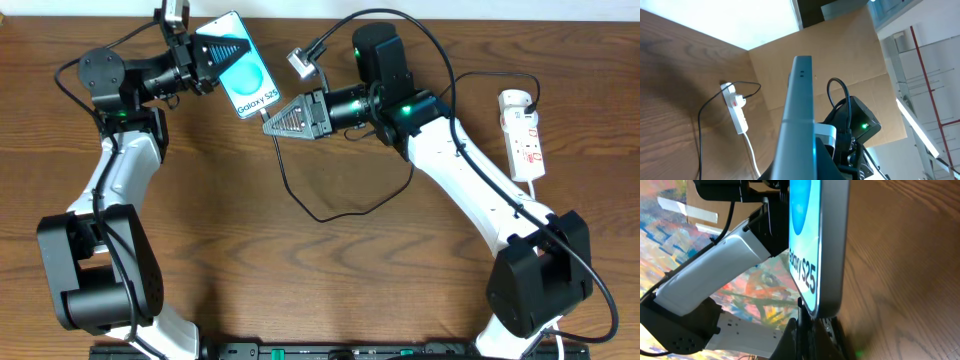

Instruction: Plug charger to phone and switch on socket

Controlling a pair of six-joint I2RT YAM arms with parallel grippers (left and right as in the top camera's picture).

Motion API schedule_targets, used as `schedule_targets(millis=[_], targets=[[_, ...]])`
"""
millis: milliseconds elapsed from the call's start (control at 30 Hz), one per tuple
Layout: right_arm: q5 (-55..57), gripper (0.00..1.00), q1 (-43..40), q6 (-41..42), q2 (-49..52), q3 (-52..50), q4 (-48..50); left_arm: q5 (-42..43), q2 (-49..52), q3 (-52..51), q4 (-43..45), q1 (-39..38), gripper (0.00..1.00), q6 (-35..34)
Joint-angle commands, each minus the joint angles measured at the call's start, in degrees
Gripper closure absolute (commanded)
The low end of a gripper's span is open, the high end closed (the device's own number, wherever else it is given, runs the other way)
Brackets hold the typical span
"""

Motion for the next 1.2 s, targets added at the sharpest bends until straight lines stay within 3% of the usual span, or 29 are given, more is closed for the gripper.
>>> schedule_targets(millis=[0,500,1167], targets=[[3.6,0.99,-1.2,1.0,-1.0,1.3,2.1,8.4,-0.2,0.5,0.7,-1.0,0.93,2.1],[5.7,0.99,-1.3,4.8,-1.0,1.3,4.7,8.4,-0.2,0.5,0.7,-1.0,0.93,4.8],[3.9,0.99,-3.5,3.5,-1.0,1.3,4.7,8.3,-0.2,0.5,0.6,-1.6,0.93,4.3]])
